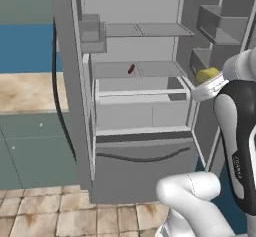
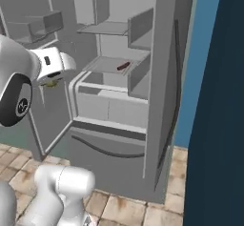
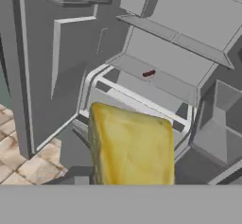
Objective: Retrieve the sausage and cheese from the fridge and place them on the cutting board on the counter.
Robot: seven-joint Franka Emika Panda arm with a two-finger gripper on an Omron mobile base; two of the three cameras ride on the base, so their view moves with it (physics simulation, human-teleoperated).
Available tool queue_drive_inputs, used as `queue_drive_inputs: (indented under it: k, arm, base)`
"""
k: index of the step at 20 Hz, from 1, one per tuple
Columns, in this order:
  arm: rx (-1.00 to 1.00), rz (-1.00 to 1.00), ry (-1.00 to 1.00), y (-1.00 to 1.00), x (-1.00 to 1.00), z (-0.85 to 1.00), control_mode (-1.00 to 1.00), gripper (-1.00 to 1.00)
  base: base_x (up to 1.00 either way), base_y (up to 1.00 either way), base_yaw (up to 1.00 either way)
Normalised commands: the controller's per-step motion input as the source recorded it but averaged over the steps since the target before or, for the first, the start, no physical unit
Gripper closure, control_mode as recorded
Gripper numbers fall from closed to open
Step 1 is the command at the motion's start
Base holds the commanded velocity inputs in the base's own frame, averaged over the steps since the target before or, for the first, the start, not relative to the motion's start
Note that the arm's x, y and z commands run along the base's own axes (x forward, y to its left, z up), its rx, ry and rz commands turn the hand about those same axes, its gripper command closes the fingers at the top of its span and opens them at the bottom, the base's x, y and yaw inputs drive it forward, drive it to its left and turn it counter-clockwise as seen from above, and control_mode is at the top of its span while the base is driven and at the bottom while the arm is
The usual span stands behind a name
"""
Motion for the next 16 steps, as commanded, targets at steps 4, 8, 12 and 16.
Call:
queue_drive_inputs:
  k: [4,8,12,16]
  arm:
    - [0.00,0.00,0.00,0.00,0.00,0.00,1.00,1.00]
    - [0.00,0.00,0.00,0.00,0.00,0.00,1.00,1.00]
    - [0.00,0.00,0.00,0.00,0.00,0.00,1.00,1.00]
    - [0.00,0.00,0.00,0.00,0.00,0.00,1.00,1.00]
  base:
    - [-1.00,0.29,0.49]
    - [-1.00,0.59,0.58]
    - [-0.54,0.74,0.93]
    - [-0.14,0.59,0.94]
